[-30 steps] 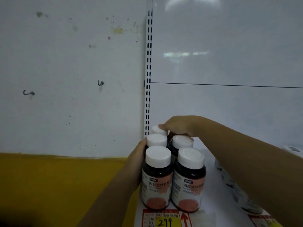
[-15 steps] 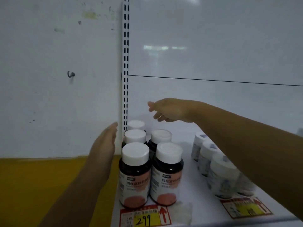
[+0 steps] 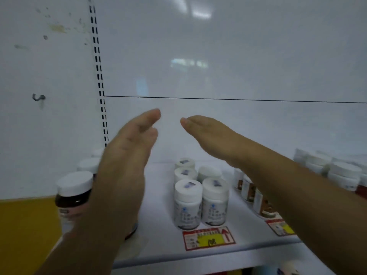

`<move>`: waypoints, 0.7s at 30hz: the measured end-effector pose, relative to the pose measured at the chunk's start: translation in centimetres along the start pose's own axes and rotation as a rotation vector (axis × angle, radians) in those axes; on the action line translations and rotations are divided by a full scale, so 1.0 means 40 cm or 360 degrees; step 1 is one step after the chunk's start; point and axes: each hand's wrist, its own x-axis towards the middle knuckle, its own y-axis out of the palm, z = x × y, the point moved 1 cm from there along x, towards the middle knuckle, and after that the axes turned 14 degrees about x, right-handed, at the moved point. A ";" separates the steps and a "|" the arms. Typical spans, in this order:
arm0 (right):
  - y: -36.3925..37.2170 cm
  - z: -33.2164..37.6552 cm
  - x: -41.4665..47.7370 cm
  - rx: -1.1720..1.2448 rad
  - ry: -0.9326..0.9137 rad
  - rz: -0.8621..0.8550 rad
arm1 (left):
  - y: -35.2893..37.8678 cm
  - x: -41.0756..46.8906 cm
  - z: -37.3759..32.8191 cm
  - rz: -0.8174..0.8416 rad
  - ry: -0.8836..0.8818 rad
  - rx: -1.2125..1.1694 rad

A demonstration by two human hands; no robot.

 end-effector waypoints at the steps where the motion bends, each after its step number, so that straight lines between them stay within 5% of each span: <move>1: -0.006 -0.026 -0.023 0.0045 -0.0023 -0.0046 | 0.044 -0.023 0.017 -0.0002 -0.0037 0.0087; 5: -0.012 -0.151 -0.097 0.0391 0.0093 -0.0176 | 0.152 -0.073 0.117 -0.0051 -0.0362 0.0264; 10: 0.023 -0.256 -0.118 0.0779 0.0397 -0.0072 | 0.160 -0.081 0.242 0.0092 -0.0893 -0.0168; 21: 0.034 -0.282 -0.112 0.0883 0.0408 0.0006 | 0.170 -0.080 0.258 0.0032 -0.0812 -0.0061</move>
